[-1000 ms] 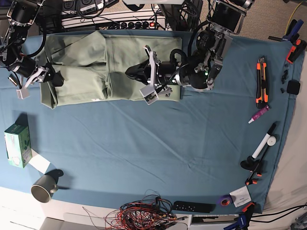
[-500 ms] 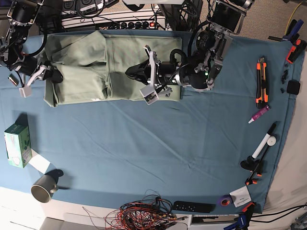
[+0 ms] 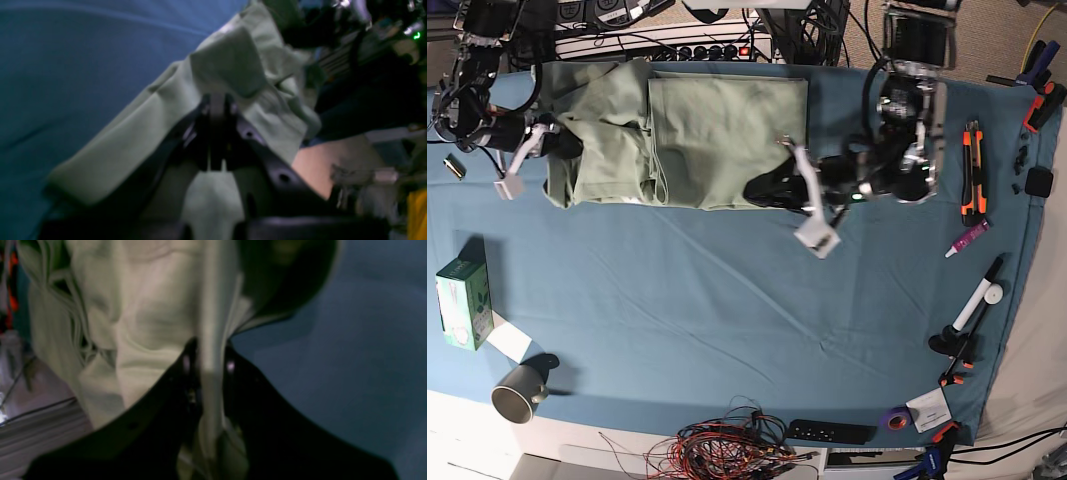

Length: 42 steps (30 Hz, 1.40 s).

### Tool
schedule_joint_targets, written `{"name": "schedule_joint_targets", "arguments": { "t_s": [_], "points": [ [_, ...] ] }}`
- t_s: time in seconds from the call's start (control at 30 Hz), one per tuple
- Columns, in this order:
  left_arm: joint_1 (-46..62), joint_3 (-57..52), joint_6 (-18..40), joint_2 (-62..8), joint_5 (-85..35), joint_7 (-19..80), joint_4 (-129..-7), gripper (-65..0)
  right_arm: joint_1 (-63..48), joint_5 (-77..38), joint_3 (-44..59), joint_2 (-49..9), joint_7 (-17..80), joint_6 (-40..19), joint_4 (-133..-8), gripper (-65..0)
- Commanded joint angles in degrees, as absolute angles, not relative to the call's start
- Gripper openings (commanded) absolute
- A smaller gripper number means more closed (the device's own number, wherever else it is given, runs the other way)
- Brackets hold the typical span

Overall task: Fold the T-shirt properly
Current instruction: 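Fold the strip end with the right gripper over onto the left-folded part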

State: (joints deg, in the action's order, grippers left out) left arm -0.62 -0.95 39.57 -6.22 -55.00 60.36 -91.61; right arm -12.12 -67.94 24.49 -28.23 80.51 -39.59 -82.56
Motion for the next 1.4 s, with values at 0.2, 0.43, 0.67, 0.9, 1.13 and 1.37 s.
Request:
{"name": "schedule_joint_targets", "arguments": {
  "t_s": [0.2,0.43,0.67,0.9,1.13,1.37],
  "points": [
    [2.3,-4.8,40.0,-11.5,-58.2,59.6,-92.6,-65.0,-17.9,-65.4,24.8,-23.0,80.0,-40.0,-102.8,-63.6],
    [4.0,-5.1,40.0,-12.7,-58.8,59.6,-92.6,-65.0,-23.3,-61.4,24.8,-11.1,77.2,-40.0,-116.1,-63.6],
    [4.0,-5.1,40.0,-12.7,-58.8,59.6,-92.6,-65.0,-24.9,-61.4,24.7,-2.5,72.9,-40.0,-122.7,-63.6],
    [3.9,-5.1,40.0,-12.8,-58.7,59.6,-92.6,-65.0,-23.9,-55.3,15.9,1.8,67.7,-40.0,-122.8,-63.6],
    [4.0,-5.1,40.0,-13.2,-58.7,59.6,-92.6,-65.0,-20.3,-38.5,1.6,5.2,61.1,-40.0,-122.7,-63.6],
    [4.0,-5.1,40.0,-15.7,-58.8,59.6,-92.6,-65.0,-19.2,-27.1,-3.2,5.2,57.2,-35.4,-122.6,-63.6]
  ]
}}
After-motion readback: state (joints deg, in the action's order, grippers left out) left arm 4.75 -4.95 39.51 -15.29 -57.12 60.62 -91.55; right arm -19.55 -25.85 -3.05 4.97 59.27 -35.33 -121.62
